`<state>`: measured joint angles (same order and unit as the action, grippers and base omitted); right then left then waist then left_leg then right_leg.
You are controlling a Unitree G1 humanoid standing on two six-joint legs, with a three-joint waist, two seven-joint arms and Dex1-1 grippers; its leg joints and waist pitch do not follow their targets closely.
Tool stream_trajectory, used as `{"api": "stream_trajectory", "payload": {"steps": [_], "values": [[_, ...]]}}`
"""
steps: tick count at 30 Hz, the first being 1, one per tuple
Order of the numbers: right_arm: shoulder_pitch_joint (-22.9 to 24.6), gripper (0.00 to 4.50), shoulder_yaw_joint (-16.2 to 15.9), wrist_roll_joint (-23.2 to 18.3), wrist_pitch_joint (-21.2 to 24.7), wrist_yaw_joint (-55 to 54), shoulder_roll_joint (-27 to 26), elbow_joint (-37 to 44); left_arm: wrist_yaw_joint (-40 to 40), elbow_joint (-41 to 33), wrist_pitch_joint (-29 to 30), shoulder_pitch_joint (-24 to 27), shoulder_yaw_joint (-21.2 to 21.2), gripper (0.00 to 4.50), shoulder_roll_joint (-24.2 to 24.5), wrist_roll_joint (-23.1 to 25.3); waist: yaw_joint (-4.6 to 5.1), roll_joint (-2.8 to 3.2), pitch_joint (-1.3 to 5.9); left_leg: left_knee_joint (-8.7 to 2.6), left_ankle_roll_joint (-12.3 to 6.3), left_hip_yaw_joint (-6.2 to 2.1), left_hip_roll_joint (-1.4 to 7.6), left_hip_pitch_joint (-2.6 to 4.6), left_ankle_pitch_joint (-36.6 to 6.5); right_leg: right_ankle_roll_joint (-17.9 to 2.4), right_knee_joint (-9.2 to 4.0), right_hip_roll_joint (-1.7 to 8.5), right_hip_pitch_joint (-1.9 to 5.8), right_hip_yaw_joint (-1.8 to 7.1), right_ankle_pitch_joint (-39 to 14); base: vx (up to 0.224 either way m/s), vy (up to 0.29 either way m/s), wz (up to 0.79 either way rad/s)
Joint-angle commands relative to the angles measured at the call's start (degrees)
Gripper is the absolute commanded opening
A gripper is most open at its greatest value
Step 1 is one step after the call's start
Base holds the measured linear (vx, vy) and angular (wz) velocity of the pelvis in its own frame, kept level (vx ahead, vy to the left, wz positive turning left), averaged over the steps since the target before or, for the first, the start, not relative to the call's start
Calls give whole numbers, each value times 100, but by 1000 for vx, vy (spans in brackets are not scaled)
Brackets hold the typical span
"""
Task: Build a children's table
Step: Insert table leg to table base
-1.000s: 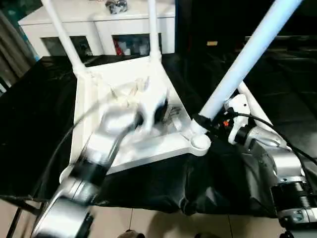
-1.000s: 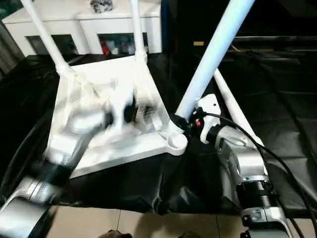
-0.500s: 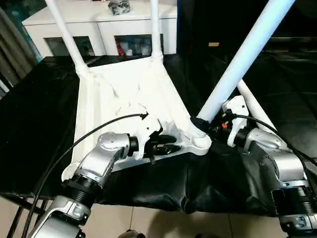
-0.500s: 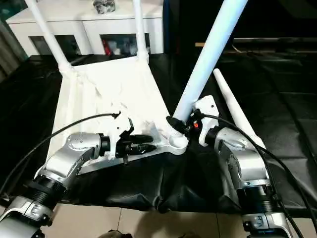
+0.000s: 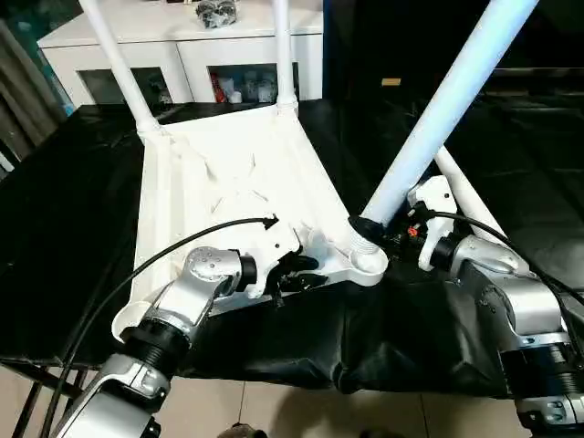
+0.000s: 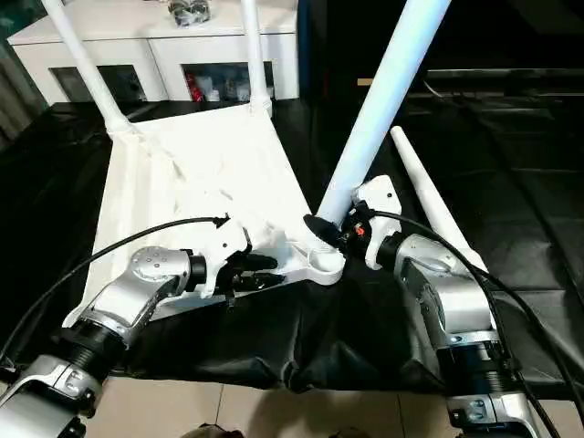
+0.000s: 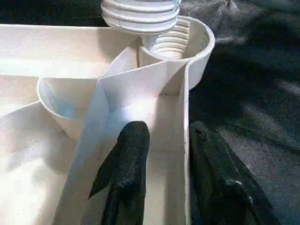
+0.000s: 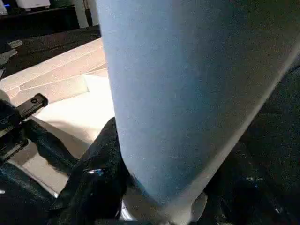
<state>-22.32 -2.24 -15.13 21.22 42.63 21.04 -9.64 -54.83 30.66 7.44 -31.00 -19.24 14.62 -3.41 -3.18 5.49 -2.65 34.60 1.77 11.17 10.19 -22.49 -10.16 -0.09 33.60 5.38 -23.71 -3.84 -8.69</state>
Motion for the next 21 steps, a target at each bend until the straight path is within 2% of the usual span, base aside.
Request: {"api": "stream_trajectory", "payload": {"steps": [1, 4, 6, 9, 12, 14, 16, 17, 21], "values": [[18, 193, -96, 13, 92, 84, 54, 115, -58, 116, -13, -77, -53, 126, 49, 142, -1, -128, 420, -387, -380, -126, 229, 108, -1181, -1058, -402, 282, 295, 181, -1753, 0, 0, 0], [25, 193, -141, 43, 128, 134, 85, 102, -120, 152, -16, -103, -83, 114, 65, 168, -2, -137, 417, -390, -371, -125, 233, 117, -1203, -1029, -413, 279, 285, 185, -1834, 0, 0, 0], [21, 193, -195, 51, 215, 210, 135, 101, -175, 171, 13, -123, -117, 80, 91, 193, 3, -138, 411, -396, -357, -128, 233, 107, -1236, -1023, -410, 284, 294, 182, -1873, 0, 0, 0], [19, 193, -253, 55, 292, 283, 194, 106, -245, 175, 36, -136, -157, 70, 117, 221, 6, -143, 405, -398, -345, -128, 234, 117, -1273, -1033, -417, 280, 292, 186, -1907, 0, 0, 0], [7, 193, -372, 92, 503, 405, 338, 99, -301, 131, 78, -135, -174, 36, 136, 260, 20, -154, 374, -417, -288, -132, 232, 137, -1493, -968, -452, 286, 293, 182, -2247, 0, 0, 0], [-11, 193, -410, 105, 611, 441, 388, 100, -321, 117, 93, -143, -171, 32, 140, 262, 27, -153, 366, -423, -242, -136, 231, 154, -1593, -914, -478, 290, 284, 184, -2453, 0, 0, 0], [-32, 193, -444, 123, 704, 473, 432, 96, -341, 123, 98, -155, -177, 25, 143, 269, 30, -156, 371, -424, -220, -140, 230, 153, -1572, -893, -475, 287, 285, 186, -2461, 0, 0, 0], [-50, 193, -463, 135, 762, 487, 458, 83, -364, 133, 96, -167, -191, 4, 151, 277, 29, -150, 371, -423, -213, -140, 229, 162, -1567, -891, -479, 282, 277, 187, -2467, 0, 0, 0], [-111, 193, -480, 163, 731, 473, 463, -22, -414, 150, 92, -188, -189, 0, 149, 271, 34, -160, 375, -418, -234, -139, 224, 146, -1538, -867, -486, 291, 278, 185, -2497, 0, 0, 0]]}}
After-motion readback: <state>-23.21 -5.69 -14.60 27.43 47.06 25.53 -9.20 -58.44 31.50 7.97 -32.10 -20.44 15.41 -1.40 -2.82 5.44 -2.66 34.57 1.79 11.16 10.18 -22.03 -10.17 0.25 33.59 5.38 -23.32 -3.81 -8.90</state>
